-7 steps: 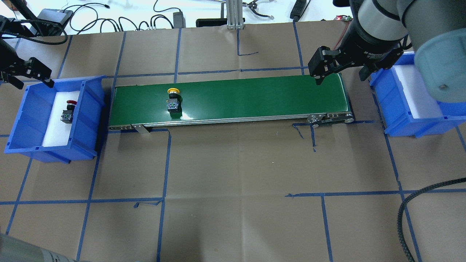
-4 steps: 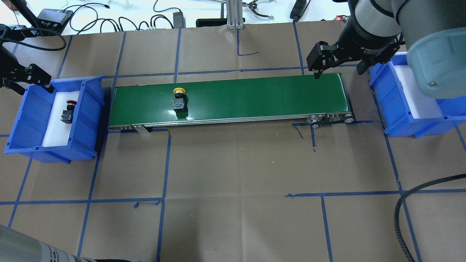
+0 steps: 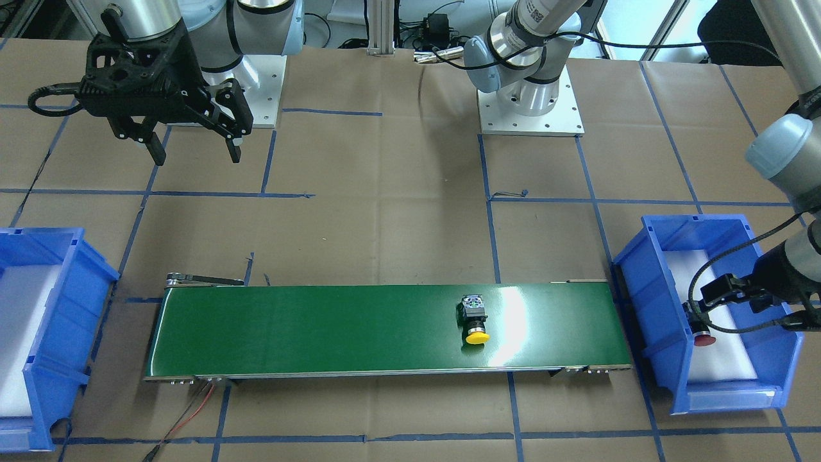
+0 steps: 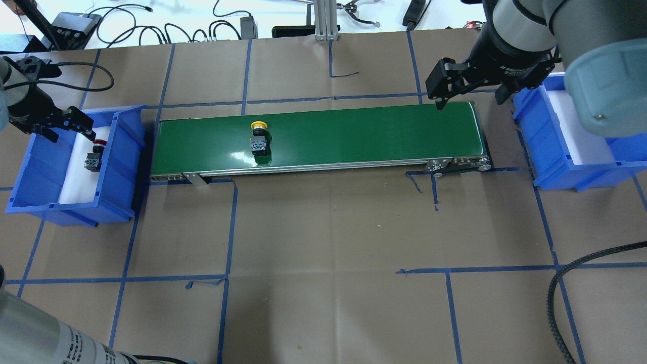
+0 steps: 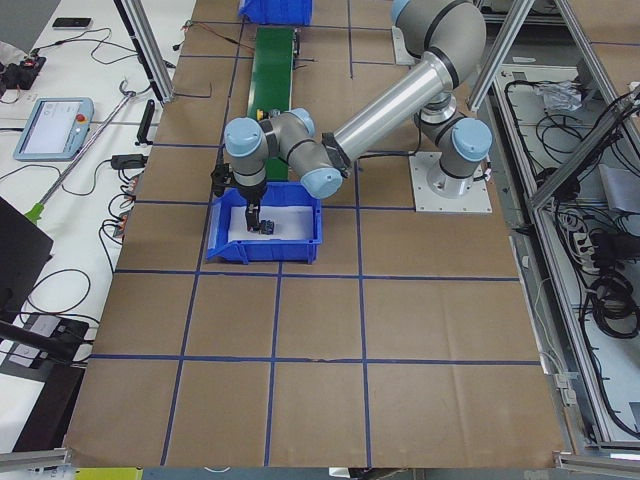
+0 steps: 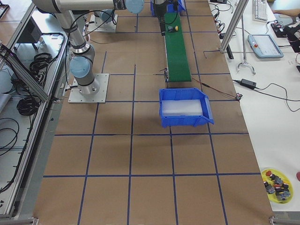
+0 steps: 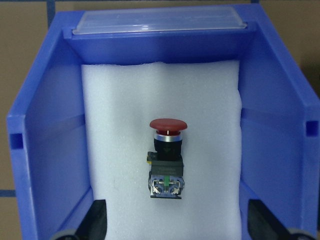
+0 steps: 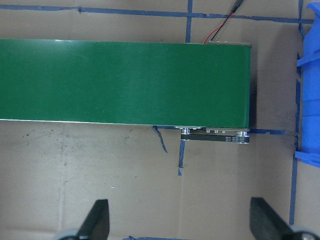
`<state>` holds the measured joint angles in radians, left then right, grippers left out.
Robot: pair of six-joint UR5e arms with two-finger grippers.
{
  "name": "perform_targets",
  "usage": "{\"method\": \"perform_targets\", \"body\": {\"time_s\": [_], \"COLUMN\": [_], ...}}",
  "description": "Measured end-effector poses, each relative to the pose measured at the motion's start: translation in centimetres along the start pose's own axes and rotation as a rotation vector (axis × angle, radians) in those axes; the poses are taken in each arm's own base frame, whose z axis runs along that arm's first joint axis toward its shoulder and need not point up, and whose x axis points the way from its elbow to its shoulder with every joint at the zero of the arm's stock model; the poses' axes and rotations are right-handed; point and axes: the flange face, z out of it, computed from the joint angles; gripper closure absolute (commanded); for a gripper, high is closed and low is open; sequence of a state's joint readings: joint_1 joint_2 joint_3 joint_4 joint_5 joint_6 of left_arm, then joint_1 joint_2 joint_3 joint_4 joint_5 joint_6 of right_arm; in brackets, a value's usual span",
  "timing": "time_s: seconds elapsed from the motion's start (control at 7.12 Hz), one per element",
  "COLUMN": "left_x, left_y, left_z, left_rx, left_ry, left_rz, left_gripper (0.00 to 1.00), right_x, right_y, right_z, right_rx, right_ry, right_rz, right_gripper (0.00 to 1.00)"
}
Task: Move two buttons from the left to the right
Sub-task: 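Move the left gripper back into the bin and grasp the red button, then lift the red button with the left gripper over to the conveyor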
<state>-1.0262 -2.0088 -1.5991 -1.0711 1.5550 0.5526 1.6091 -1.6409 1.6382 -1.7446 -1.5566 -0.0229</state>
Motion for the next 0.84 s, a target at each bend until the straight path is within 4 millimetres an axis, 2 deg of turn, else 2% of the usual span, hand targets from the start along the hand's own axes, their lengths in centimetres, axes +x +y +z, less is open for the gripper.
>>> {"method": "perform_targets", "body": {"time_s": [0.28,0.84], "left_x": [0.3,0.3], "left_y": [0.4,0.7], "left_z": [3.4,6.8], "left_rx": [0.014,0.025], "left_ry": [-0.008,-0.014], "left_rz": [0.001,0.0], "left_gripper": [0.0,0.0], "right_x": [0.0,0.0], "right_y": [0.0,0.0], "right_z": [0.2,0.2], "right_rx": [-0.003,-0.003], "right_ry": [0.0,-0.001], "right_rz": [0.0,-0.003], "right_gripper": [0.0,0.0]}}
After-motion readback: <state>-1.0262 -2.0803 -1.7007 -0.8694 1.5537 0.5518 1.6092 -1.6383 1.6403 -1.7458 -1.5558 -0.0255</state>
